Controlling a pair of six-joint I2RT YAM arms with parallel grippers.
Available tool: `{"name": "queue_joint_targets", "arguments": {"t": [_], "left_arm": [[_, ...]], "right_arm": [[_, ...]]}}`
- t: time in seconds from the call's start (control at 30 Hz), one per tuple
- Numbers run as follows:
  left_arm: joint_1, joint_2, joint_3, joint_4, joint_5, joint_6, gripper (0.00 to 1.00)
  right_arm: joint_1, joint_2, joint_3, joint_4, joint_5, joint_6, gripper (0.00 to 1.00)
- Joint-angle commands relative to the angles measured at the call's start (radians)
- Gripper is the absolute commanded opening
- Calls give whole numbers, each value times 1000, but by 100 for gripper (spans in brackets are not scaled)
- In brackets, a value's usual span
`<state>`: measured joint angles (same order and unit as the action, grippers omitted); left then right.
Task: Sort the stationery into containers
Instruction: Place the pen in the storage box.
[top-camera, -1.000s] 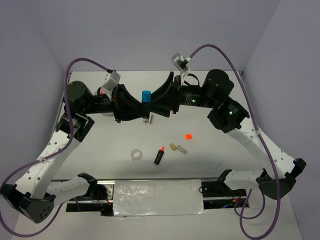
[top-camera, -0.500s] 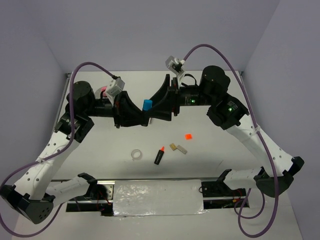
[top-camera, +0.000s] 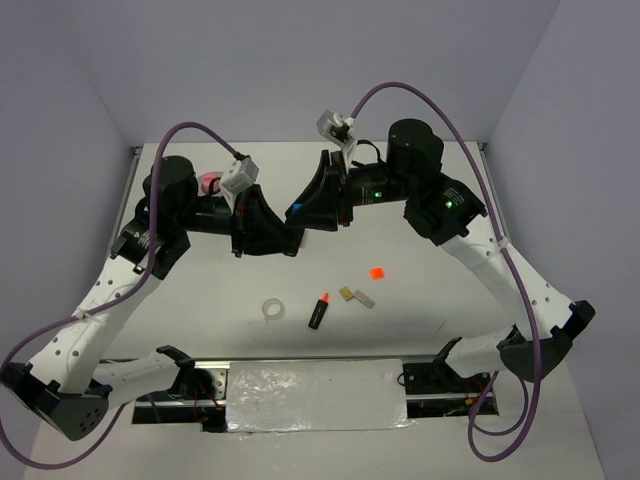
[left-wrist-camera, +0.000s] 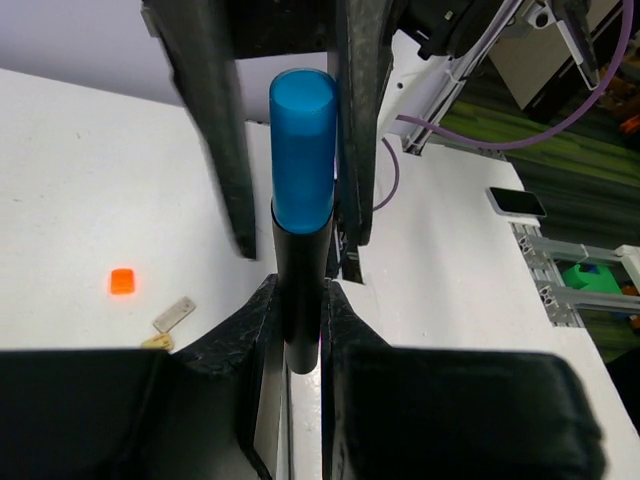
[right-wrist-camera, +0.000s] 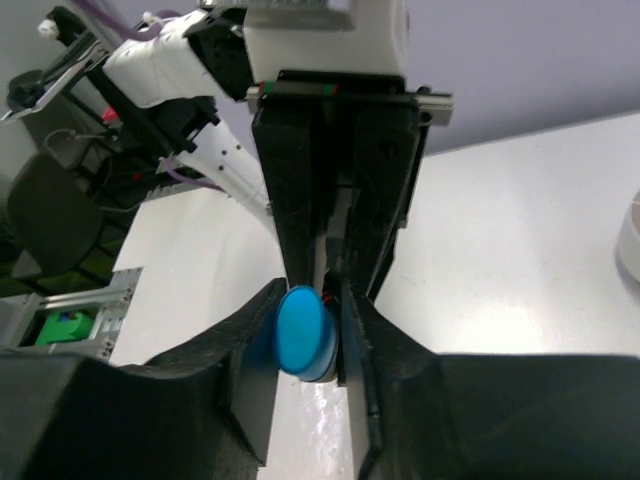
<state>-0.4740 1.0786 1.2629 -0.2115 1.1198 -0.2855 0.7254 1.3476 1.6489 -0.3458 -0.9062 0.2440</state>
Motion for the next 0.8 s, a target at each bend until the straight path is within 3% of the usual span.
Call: {"name": "queue_joint_targets", "arguments": {"t": [0.0, 0.07, 0.1, 0.2, 0.27, 0.3, 0.37, 0.4, 0.53, 0.57, 0.67, 0.7, 0.77], "left_arm": [[-3, 10, 55, -6, 6, 63, 0], [-3, 23, 64, -29, 5, 80, 0], [-3, 24, 67, -34, 6, 81, 0], [-2, 30, 76, -43, -15, 89, 1], [-2, 30, 85, -69, -94, 92, 24], [0, 29, 89, -84, -141, 92, 54], [0, 29, 104, -135, -321, 92, 77], [-2, 29, 107, -185, -378, 88, 99], [-2, -5, 90, -319, -763, 2, 99], [0, -17, 86, -351, -981, -33, 99], [2, -75, 76, -538, -1356, -248, 99], [2, -95, 72, -599, -1546, -312, 99], [3, -150, 44, -721, -1646, -450, 99]], "right_arm": [[-12, -5, 3, -36, -60, -46, 35], [-24, -7, -1, -44, -82, -54, 19], [-29, -8, -3, -47, -83, -57, 0], [-49, -11, -14, -47, -94, -60, 0], [-64, -8, -27, -35, -105, -60, 0], [-70, -5, -34, -26, -99, -55, 0], [-95, -2, -60, 28, -1, -31, 0], [-109, -5, -73, 57, 68, -14, 0], [-162, 39, -139, 256, 408, 99, 0], [-168, 60, -141, 280, 461, 132, 0], [-166, 163, -146, 398, 603, 207, 0], [-162, 200, -138, 415, 628, 230, 0], [-150, 324, -80, 433, 717, 277, 0]]}}
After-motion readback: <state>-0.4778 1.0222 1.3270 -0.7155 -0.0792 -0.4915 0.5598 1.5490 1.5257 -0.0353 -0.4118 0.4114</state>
